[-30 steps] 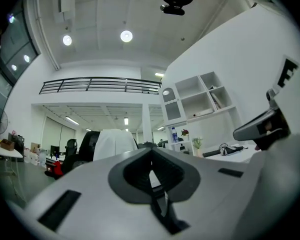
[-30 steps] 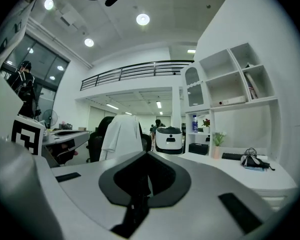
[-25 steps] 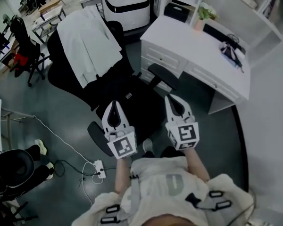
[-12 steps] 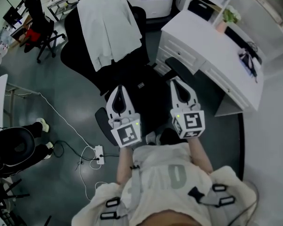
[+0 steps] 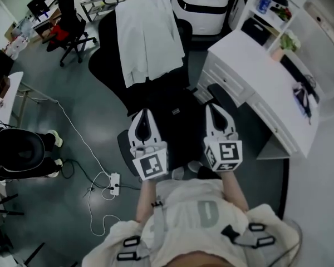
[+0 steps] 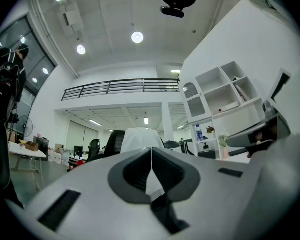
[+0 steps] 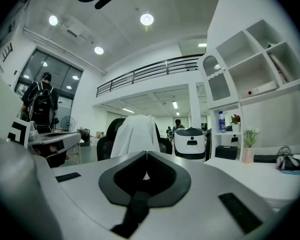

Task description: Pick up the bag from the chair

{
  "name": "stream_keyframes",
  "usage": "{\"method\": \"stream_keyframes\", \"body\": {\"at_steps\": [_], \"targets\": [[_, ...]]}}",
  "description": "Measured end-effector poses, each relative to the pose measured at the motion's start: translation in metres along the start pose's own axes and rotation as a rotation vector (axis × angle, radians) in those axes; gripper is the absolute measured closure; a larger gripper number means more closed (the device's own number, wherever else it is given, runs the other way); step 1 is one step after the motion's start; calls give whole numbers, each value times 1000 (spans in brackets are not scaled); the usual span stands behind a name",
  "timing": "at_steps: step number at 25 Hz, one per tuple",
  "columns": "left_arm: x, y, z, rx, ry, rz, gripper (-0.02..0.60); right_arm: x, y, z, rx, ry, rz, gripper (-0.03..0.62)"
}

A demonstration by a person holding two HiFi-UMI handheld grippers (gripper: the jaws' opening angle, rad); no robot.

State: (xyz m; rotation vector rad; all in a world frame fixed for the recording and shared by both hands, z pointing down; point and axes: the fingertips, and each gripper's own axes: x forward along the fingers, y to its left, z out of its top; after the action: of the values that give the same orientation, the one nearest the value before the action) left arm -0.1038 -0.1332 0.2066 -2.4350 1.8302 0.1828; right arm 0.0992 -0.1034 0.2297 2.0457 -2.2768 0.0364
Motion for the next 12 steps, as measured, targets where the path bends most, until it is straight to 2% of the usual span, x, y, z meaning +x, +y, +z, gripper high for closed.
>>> {"method": "stream_keyframes", "body": {"at_steps": [4,12], "targets": [[2,-3,1,13,3,43,574,7,-12,10,-1,-35,25,588],[9,-27,11,44,4,96,574,14,-58,13,40,-62,23,588]]}}
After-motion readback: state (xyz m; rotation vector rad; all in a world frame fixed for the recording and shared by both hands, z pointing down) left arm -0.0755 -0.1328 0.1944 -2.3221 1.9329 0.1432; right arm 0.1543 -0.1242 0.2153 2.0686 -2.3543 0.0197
